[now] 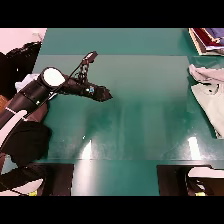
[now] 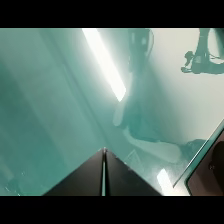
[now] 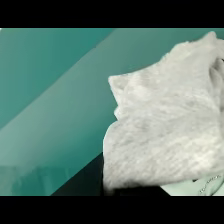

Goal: Fold the shirts.

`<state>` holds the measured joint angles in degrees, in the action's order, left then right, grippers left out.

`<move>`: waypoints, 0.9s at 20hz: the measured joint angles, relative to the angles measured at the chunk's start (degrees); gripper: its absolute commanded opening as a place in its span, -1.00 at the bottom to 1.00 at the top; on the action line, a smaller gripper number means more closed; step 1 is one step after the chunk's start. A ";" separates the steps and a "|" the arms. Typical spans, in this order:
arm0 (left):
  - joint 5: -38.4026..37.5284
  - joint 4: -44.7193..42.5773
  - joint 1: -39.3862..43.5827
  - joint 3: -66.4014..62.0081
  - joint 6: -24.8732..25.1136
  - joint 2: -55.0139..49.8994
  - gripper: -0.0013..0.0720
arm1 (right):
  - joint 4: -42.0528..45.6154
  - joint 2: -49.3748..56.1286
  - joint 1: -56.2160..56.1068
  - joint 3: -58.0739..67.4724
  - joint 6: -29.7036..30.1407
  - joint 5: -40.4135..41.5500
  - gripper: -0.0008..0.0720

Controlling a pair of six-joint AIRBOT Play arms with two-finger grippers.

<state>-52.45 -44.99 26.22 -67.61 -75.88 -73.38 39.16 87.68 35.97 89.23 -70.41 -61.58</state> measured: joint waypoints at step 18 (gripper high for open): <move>-0.35 -0.39 0.50 0.00 -0.68 -0.04 -0.90 | 11.82 -5.73 7.65 10.60 1.01 -20.81 -0.94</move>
<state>-52.80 -45.39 26.72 -67.61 -76.55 -73.43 50.98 81.95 43.62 99.83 -69.41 -82.39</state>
